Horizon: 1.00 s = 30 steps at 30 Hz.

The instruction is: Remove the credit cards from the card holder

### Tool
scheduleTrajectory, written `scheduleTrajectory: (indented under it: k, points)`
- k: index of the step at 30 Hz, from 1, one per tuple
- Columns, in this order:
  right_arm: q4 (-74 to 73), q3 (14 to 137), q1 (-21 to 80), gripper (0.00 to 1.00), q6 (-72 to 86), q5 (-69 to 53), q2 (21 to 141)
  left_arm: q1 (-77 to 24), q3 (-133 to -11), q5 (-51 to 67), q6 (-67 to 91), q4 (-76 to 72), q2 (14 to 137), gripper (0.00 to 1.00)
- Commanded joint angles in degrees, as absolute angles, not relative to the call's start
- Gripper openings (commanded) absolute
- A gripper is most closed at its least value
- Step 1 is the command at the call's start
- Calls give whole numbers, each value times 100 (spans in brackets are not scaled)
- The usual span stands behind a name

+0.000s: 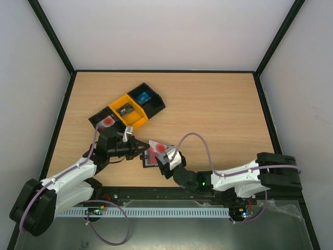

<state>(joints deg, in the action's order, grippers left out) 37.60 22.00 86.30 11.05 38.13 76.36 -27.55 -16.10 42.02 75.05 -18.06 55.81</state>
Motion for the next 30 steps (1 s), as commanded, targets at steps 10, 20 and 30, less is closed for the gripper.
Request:
scheduleTrajectory:
  k: [10,20,30]
  points:
    - [2865,2134,8667,98,3509,3451,6873,-2307,-2259,2735,5616,-506,4939,3]
    - [2509,2279,8670,98,3863,3518,6992,-1461,-2598,2451,4747,-54,4853,3]
    - [2750,2108,8666,98,3875,3400,6979,-253,-3005,2804,4314,110,5185,3]
